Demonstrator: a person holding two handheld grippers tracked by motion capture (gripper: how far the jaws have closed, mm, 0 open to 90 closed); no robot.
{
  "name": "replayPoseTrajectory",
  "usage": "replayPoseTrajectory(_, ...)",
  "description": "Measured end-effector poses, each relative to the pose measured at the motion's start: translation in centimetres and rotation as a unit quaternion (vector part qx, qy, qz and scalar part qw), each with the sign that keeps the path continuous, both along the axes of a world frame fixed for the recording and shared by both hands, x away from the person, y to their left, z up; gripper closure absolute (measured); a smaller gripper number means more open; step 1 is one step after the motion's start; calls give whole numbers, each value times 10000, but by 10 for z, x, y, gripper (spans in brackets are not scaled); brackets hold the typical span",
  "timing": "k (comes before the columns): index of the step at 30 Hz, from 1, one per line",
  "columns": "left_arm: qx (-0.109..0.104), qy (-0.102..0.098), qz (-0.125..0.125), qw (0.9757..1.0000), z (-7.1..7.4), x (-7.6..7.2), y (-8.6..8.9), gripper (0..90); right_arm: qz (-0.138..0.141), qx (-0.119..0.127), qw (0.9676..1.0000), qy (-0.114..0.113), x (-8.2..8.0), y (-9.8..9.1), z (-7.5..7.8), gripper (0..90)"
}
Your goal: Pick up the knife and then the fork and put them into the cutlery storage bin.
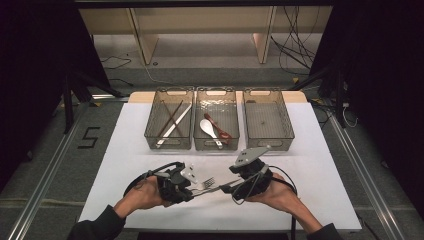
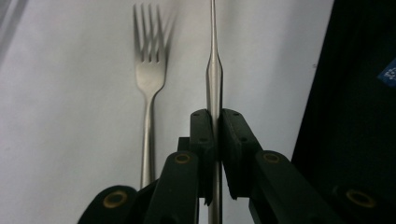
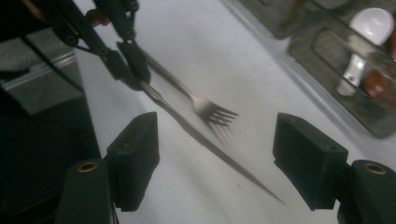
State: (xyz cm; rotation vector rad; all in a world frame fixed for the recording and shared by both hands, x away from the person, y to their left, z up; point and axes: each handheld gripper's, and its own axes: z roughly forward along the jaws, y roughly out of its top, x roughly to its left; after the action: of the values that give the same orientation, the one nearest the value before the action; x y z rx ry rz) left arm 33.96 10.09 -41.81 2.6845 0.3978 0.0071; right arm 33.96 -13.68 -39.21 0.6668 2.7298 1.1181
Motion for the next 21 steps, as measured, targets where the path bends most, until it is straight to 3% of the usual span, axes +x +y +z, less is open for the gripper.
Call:
replayPoseTrajectory(7, -22, 33, -137, 9999, 0, -8, -8, 829, 584, -512, 9970, 24, -5, 19, -11, 365)
replayPoseTrajectory(16, -4, 1, -358, 9994, 2, -13, -13, 829, 968, -1005, 9902, 37, -9, 33, -24, 444)
replayPoseTrajectory(21, 41, -27, -446, 9990, 2, -14, -14, 828, 1139, -1186, 9864, -80, -12, 38, -29, 508)
